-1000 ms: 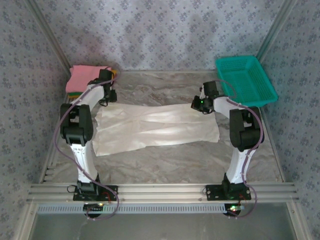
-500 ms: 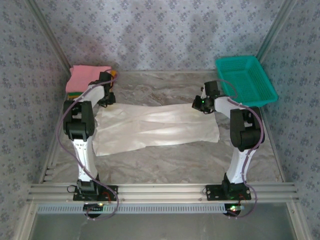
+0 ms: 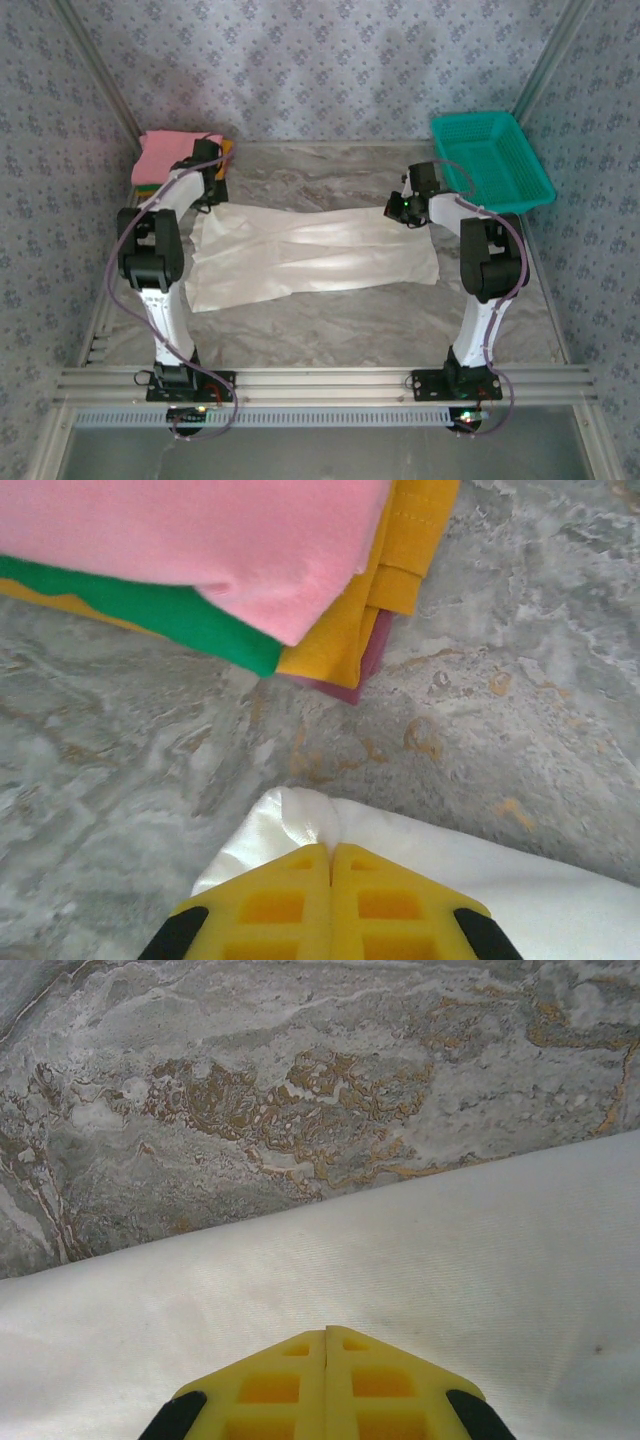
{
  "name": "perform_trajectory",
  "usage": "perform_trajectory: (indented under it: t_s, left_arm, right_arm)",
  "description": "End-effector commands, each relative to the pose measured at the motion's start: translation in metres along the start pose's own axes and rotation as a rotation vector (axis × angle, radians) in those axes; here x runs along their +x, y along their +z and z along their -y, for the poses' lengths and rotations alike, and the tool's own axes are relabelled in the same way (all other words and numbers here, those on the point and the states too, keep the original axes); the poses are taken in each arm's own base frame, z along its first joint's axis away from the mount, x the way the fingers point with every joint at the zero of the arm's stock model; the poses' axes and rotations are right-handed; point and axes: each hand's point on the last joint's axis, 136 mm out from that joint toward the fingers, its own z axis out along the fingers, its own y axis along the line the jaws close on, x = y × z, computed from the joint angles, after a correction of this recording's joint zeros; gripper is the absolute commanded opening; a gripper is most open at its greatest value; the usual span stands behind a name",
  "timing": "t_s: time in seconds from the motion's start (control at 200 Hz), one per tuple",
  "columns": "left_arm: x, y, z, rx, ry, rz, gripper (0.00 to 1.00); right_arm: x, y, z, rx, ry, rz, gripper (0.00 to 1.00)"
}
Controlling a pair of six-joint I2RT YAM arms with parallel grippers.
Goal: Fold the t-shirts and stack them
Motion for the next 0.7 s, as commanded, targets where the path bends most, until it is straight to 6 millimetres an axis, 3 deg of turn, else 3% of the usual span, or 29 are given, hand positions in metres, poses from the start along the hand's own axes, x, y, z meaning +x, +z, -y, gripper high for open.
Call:
perform_trajectory:
  t_s: [0.0, 0.21, 0.25, 0.305, 0.365, 0.515, 0.695]
  left_arm:
    - [-0.004, -0.031, -0.003, 0.003, -0.017, 0.073, 0.0]
    - [0.032, -0.071, -0.003, 0.046, -0.029, 0.148, 0.01]
    - [0.039, -0.074, -0.006, 0.047, -0.022, 0.16, 0.1]
    - [0.045, -0.074, -0.013, 0.02, -0.005, 0.162, 0.03]
    - [0.047, -0.072, -0.02, -0.008, 0.007, 0.149, 0.03]
    - [0.031, -0.065, -0.024, -0.029, 0.011, 0.165, 0.01]
    - [-0.012, -0.046, -0.025, -0.023, -0.013, 0.211, 0.01]
  right_arm:
    - [-0.009, -0.013, -0.006, 0.0, -0.006, 0.018, 0.0]
    - [-0.009, -0.015, -0.005, 0.002, -0.004, 0.017, 0.0]
    - [-0.01, -0.015, -0.004, 0.002, -0.003, 0.017, 0.0]
    - [-0.01, -0.014, -0.005, -0.005, -0.004, 0.016, 0.0]
    - [-0.011, -0.013, -0.005, -0.008, -0.005, 0.018, 0.0]
    - [-0.011, -0.011, -0.006, -0.013, -0.001, 0.016, 0.0]
    - [-0.014, -0.008, 0.003, 0.006, 0.015, 0.02, 0.0]
